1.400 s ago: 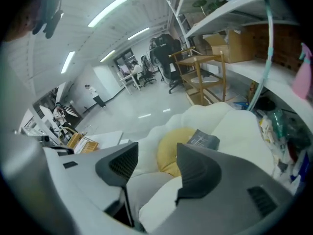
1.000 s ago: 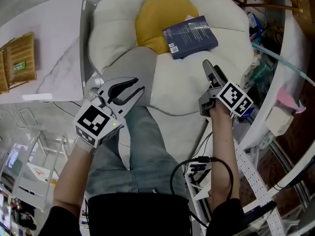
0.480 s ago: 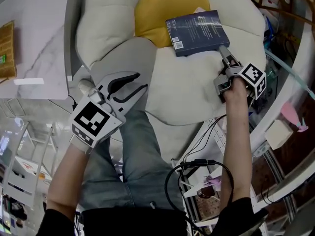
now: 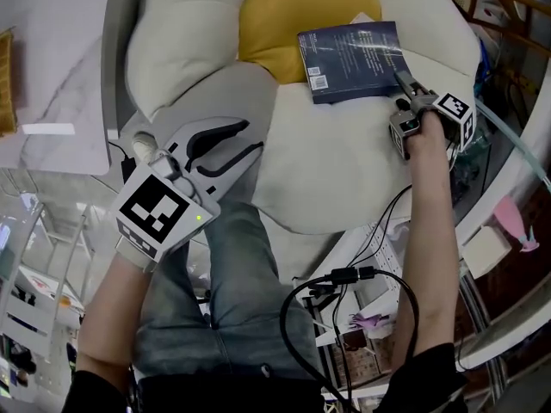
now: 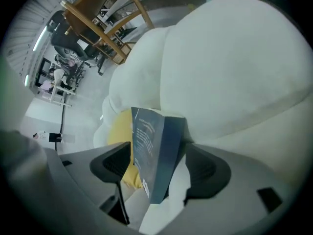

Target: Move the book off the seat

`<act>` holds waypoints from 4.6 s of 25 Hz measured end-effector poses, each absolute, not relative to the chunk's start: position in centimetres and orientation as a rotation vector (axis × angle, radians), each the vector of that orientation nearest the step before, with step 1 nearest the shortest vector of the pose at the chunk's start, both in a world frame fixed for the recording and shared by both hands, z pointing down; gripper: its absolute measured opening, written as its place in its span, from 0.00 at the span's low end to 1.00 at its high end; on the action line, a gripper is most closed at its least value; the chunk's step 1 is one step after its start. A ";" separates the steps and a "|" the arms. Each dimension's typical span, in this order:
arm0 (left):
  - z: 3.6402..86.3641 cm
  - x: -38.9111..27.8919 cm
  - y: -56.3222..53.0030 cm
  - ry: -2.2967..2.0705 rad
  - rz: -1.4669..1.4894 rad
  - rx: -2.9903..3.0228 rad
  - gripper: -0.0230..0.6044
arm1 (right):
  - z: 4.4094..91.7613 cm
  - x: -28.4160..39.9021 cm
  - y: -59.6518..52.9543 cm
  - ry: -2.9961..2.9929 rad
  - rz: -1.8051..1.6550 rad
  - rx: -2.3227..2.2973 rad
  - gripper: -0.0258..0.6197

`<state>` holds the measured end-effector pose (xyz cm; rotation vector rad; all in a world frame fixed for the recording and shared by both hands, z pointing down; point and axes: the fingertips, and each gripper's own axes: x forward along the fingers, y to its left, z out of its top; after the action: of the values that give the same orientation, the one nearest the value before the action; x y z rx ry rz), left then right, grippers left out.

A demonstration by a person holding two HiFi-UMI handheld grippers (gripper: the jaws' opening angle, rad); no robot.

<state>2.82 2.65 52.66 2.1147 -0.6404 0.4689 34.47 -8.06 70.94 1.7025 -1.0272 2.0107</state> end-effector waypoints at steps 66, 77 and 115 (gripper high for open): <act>48.0 -6.2 5.1 -0.681 0.443 2.099 0.21 | 58.8 20.5 -8.7 -1.778 1.658 1.726 0.31; 45.9 -7.9 7.2 -0.706 0.434 2.123 0.21 | 51.9 16.1 -8.2 -1.911 1.661 1.621 0.31; 75.1 8.3 6.2 -0.901 0.304 2.198 0.21 | 70.1 24.0 -10.8 -2.300 1.640 1.255 0.31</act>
<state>8.30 6.24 75.09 2.1978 -0.9013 0.3045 23.99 -10.77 70.12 1.2547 -2.3002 1.6397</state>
